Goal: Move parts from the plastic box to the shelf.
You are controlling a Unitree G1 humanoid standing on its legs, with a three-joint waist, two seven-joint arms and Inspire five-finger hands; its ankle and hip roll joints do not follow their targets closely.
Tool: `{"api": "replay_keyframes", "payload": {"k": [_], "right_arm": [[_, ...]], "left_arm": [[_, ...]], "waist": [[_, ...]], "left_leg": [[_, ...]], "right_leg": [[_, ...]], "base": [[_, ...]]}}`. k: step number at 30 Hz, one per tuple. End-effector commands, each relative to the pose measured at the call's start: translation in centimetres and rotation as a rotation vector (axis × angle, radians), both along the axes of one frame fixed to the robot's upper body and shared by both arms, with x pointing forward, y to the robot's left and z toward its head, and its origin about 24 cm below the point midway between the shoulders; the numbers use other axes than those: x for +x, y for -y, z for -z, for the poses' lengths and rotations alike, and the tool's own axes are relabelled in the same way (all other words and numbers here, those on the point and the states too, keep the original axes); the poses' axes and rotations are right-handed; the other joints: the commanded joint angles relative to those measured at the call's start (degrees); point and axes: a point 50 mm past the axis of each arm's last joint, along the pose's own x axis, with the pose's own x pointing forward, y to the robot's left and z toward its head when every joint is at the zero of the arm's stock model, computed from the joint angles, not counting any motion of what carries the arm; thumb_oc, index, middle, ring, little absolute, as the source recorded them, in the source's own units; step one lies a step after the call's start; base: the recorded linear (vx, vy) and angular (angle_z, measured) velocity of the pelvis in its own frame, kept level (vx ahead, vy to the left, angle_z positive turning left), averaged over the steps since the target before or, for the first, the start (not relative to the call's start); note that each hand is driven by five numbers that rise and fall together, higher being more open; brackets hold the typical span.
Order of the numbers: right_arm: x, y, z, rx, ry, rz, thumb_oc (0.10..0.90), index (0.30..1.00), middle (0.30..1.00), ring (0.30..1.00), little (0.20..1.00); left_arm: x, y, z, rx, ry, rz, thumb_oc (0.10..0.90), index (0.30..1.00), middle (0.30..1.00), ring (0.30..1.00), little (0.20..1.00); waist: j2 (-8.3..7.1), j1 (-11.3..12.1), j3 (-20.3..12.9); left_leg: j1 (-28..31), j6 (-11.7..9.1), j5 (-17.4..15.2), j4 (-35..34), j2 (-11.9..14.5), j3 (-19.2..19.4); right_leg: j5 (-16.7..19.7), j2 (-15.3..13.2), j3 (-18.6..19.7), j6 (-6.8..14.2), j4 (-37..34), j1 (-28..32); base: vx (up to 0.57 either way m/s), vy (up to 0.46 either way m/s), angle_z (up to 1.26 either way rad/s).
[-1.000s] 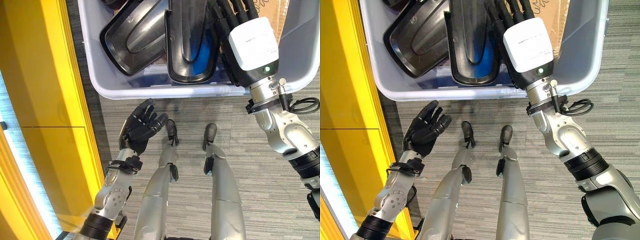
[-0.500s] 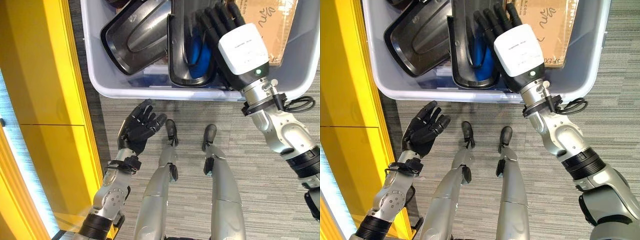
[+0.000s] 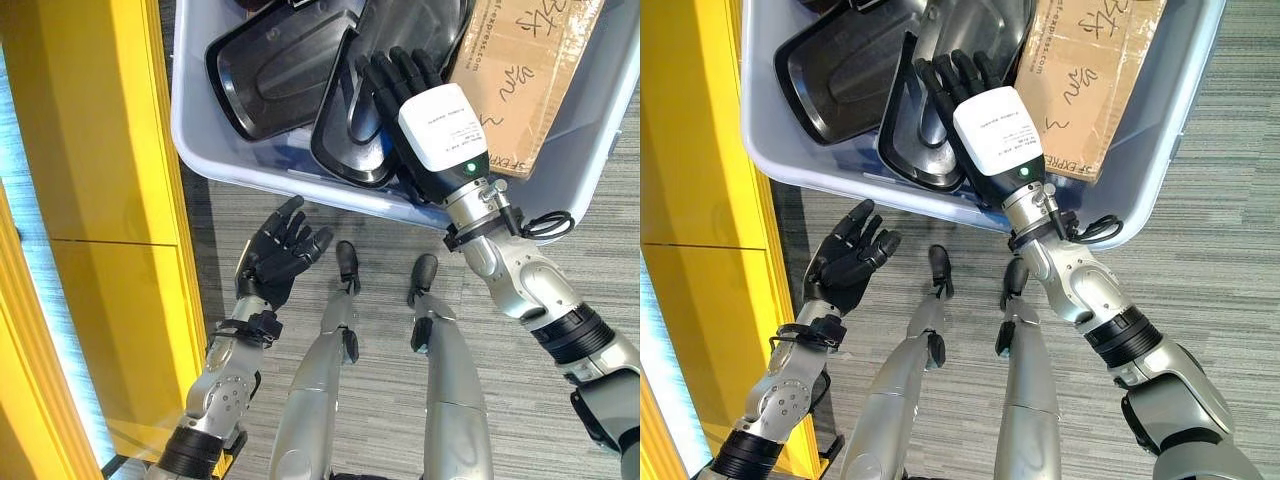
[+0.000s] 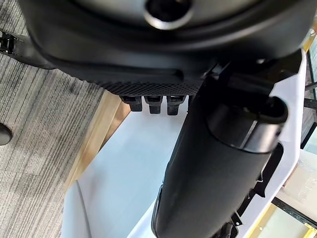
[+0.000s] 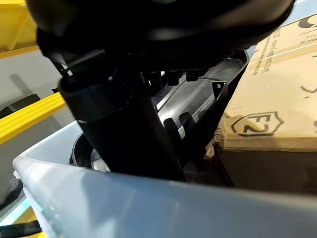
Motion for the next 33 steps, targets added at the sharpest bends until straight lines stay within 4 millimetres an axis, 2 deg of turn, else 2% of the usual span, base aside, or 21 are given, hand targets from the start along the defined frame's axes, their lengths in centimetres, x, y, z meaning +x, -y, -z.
{"api": "replay_keyframes", "payload": {"k": [1, 9, 17, 23, 28, 29, 30, 33], "right_arm": [[-1.8, -5.2, -0.4, -0.022, 0.064, -0.255, 0.9, 1.0, 1.0, 1.0, 1.0], [-1.8, -5.5, 0.5, 0.019, 0.043, -0.283, 0.9, 1.0, 1.0, 1.0, 1.0], [-1.8, -6.0, 0.0, 0.117, 0.042, -0.325, 0.9, 1.0, 1.0, 1.0, 1.0], [-3.0, -8.1, -0.2, 0.131, -0.004, -0.396, 0.9, 1.0, 1.0, 1.0, 1.0], [-3.4, -8.9, -0.5, 0.108, -0.013, -0.389, 0.9, 1.0, 1.0, 1.0, 1.0], [-3.4, -9.3, -0.5, 0.084, -0.031, -0.388, 0.633, 0.627, 0.627, 0.627, 0.627], [-3.4, -9.4, -0.6, 0.07, -0.04, -0.382, 0.4, 0.3, 0.3, 0.3, 0.3], [-2.9, -9.5, -0.7, 0.051, -0.033, -0.326, 0.4, 0.3, 0.3, 0.3, 0.3]], "left_arm": [[-0.5, 1.4, -2.5, 0.011, 0.148, 0.071, 0.9, 1.0, 1.0, 1.0, 1.0], [-0.5, 1.5, -2.3, 0.016, 0.148, 0.074, 0.9, 1.0, 1.0, 1.0, 1.0], [-0.6, 1.8, -2.6, 0.005, 0.152, 0.086, 0.9, 1.0, 1.0, 1.0, 1.0], [-0.7, 2.2, -2.7, -0.008, 0.157, 0.084, 0.9, 1.0, 1.0, 1.0, 1.0], [-0.7, 2.2, -2.9, -0.01, 0.156, 0.081, 0.9, 1.0, 1.0, 1.0, 1.0], [-0.7, 2.2, -2.9, -0.008, 0.157, 0.084, 0.9, 1.0, 1.0, 1.0, 1.0], [-0.7, 2.2, -2.9, -0.005, 0.159, 0.085, 0.9, 1.0, 1.0, 1.0, 1.0], [-0.9, 2.0, -2.8, 0.007, 0.155, 0.094, 0.9, 1.0, 1.0, 1.0, 1.0]], "waist": [[2.81, 1.5, -0.3], [3.26, 1.6, -0.3], [4.36, 1.7, -0.3], [5.41, 1.7, -0.3], [5.57, 1.8, -0.3], [5.55, 2.1, -0.3], [5.5, 2.2, -0.3], [5.24, 2.8, -0.3]], "left_leg": [[0.6, -3.4, -6.7, 4.1, -2.3, -1.8], [1.3, -3.4, -6.6, 3.8, -2.2, -1.7], [2.3, -3.4, -6.5, 3.6, -2.5, -1.5], [3.0, -3.3, -6.6, 3.6, -2.6, -0.9], [3.1, -3.2, -6.8, 3.8, -2.7, -1.0], [3.1, -3.2, -6.8, 3.9, -2.8, -1.0], [3.1, -3.2, -6.9, 3.9, -2.8, -1.0], [3.3, -2.9, -7.1, 4.4, -2.8, -1.3]], "right_leg": [[4.0, 2.3, 1.1, 5.8, -10.8, 4.7], [4.0, 2.1, 1.1, 5.7, -10.8, 5.0], [4.0, 2.0, 1.6, 5.5, -10.8, 5.5], [3.8, 1.8, 2.0, 5.3, -10.2, 5.5], [3.6, 1.7, 2.0, 5.3, -10.0, 5.5], [3.6, 1.7, 1.9, 5.3, -9.9, 5.7], [3.5, 1.7, 1.8, 5.3, -9.9, 5.7], [3.4, 1.3, 1.4, 5.4, -9.5, 6.2]], "base": [[0.0, 0.0, 0.0], [0.0, 0.0, 0.0], [0.0, 0.004, 0.0], [0.02, 0.039, 0.0], [0.0, 0.0, 0.0], [0.0, 0.0, 0.0], [0.0, 0.0, 0.0], [0.0, 0.0, 0.0]]}}
